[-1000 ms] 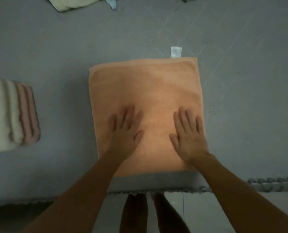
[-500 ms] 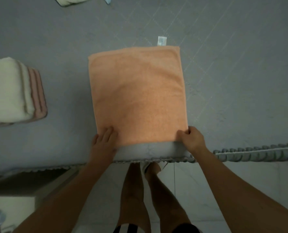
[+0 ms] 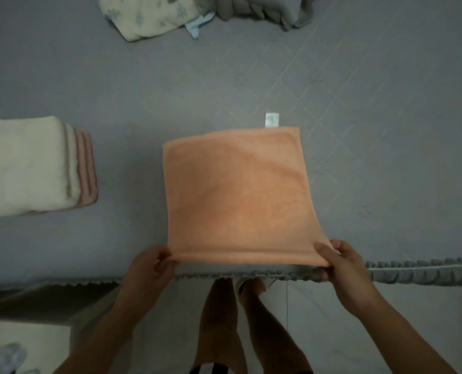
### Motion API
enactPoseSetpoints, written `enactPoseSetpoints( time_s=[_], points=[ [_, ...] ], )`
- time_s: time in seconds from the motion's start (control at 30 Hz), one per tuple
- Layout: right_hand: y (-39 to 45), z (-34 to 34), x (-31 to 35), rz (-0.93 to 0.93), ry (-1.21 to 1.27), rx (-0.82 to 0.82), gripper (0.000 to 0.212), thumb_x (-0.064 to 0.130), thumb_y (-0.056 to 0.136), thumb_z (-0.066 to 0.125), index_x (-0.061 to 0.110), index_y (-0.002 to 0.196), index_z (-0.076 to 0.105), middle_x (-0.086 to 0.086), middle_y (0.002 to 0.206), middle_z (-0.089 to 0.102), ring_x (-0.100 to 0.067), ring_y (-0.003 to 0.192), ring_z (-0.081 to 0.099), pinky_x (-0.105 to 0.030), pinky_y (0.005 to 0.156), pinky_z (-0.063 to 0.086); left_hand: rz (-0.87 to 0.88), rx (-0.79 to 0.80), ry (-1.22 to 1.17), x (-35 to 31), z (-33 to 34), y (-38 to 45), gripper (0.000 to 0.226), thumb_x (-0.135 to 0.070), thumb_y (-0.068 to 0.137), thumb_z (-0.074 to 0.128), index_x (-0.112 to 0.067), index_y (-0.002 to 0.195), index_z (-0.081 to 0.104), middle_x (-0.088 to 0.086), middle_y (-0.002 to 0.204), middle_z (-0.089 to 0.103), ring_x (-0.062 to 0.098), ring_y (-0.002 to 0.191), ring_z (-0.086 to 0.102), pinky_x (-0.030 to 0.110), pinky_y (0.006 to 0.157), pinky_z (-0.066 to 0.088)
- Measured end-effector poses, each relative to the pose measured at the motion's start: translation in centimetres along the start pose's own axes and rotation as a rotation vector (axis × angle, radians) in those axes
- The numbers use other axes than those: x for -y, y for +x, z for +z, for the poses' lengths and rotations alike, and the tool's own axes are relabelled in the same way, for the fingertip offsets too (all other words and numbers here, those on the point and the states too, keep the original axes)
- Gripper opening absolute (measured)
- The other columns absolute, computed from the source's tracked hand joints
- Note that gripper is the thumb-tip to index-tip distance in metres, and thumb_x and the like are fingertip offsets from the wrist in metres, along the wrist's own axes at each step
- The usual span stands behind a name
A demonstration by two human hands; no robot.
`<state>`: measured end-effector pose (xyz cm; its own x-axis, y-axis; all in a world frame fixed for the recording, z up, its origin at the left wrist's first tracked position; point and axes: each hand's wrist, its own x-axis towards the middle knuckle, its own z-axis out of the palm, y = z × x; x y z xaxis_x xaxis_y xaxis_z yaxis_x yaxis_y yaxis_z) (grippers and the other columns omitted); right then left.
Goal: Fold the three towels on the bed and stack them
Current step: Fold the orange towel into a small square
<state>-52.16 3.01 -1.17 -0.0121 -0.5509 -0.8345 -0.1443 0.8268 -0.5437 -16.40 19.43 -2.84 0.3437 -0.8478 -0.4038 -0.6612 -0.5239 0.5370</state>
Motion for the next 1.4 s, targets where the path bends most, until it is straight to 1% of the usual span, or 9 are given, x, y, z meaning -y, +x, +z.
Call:
enactPoseSetpoints(
  time_s=[0.1,0.27,0.37,0.5,0.6,0.83,1.07,1.23,1.4],
  points=[
    [0.5,1.5,4.3,-0.036,0.157,0.055,0.02,0.017,0.085,0.068,0.017,0.077,0.049,0.0,0.052,0.049,-0.011,0.036,0.041,-0.031,0.05,0.043,-0.087,-0.123,-0.12,-0.9,-2.7,2.7,0.02,-0.023,0.09,0.067,-0.04,0.091,0.056,-0.022,0.084,0.064,-0.014,0.08,0.058,0.012,0.06,0.042],
    [7.2,7.1,13.9,-0.06,0.172,0.053,0.012,0.015,0.092,0.057,0.021,0.085,0.05,0.001,0.047,0.045,-0.01,0.035,0.033,-0.026,0.05,0.042,-0.135,-0.256,-0.334,-3.3,-5.0,14.2,0.008,-0.031,0.086,0.066,-0.026,0.092,0.063,-0.007,0.077,0.066,0.005,0.066,0.057,0.024,0.061,0.046],
    [12.6,10.0,18.0,-0.066,0.102,-0.019,0.013,0.021,0.091,0.057,0.017,0.08,0.058,-0.002,0.056,0.052,-0.014,0.044,0.045,-0.032,0.056,0.047,-0.201,-0.335,-0.458,-3.0,-4.7,21.8,0.013,-0.029,0.084,0.066,-0.022,0.095,0.065,-0.012,0.072,0.063,-0.004,0.06,0.055,0.011,0.052,0.042],
    [18.1,11.9,17.9,-0.214,-0.693,-0.238,0.042,0.05,0.085,0.058,0.014,0.105,0.066,-0.01,0.106,0.062,-0.028,0.093,0.062,-0.036,0.081,0.049,-0.41,-0.131,-0.58,-1.6,-2.4,28.0,0.024,-0.023,0.086,0.069,-0.016,0.107,0.061,-0.003,0.087,0.065,0.016,0.082,0.061,0.026,0.066,0.051],
    [19.1,11.9,16.6,-0.292,-0.971,-0.246,0.05,0.051,0.081,0.059,0.011,0.112,0.056,-0.015,0.123,0.048,-0.035,0.109,0.053,-0.036,0.088,0.042,-0.376,-0.102,-0.502,-1.1,-2.0,28.0,0.032,-0.028,0.078,0.072,-0.021,0.107,0.061,-0.007,0.092,0.066,0.007,0.079,0.062,0.027,0.066,0.052],
    [18.2,9.2,14.9,-0.385,-0.752,-0.423,0.031,0.042,0.079,0.049,0.014,0.067,0.046,0.0,0.065,0.051,-0.017,0.058,0.046,-0.03,0.054,0.033,-0.331,-0.102,-0.716,0.5,-2.2,26.7,0.017,-0.036,0.083,0.067,-0.027,0.097,0.063,0.0,0.08,0.067,0.013,0.07,0.058,0.035,0.063,0.048],
    [19.3,9.3,13.1,-0.243,-0.705,-0.365,0.028,0.046,0.09,0.054,0.021,0.102,0.058,0.007,0.088,0.059,-0.016,0.082,0.055,-0.032,0.075,0.037,-0.442,-0.233,-0.557,0.0,-1.3,27.4,0.035,-0.051,0.073,0.062,-0.028,0.098,0.062,-0.008,0.08,0.07,0.005,0.068,0.063,0.031,0.062,0.049],
    [18.2,8.7,11.4,-0.194,-0.715,-0.321,0.026,0.05,0.089,0.055,0.025,0.098,0.056,0.013,0.084,0.058,-0.01,0.077,0.055,-0.033,0.074,0.04,-0.528,-0.344,-0.479,-0.5,-0.9,26.0,0.026,-0.045,0.081,0.065,-0.025,0.095,0.056,-0.004,0.081,0.066,0.009,0.071,0.06,0.033,0.068,0.05],
    [15.5,7.1,8.1,-0.179,-0.5,-0.358,0.022,0.04,0.085,0.063,0.021,0.074,0.06,0.009,0.074,0.062,-0.014,0.073,0.057,-0.031,0.062,0.043,-0.56,-0.135,-0.457,0.0,0.6,21.5,0.037,-0.045,0.078,0.073,-0.016,0.096,0.059,0.004,0.086,0.068,0.019,0.077,0.065,0.036,0.066,0.051]
  ],
)
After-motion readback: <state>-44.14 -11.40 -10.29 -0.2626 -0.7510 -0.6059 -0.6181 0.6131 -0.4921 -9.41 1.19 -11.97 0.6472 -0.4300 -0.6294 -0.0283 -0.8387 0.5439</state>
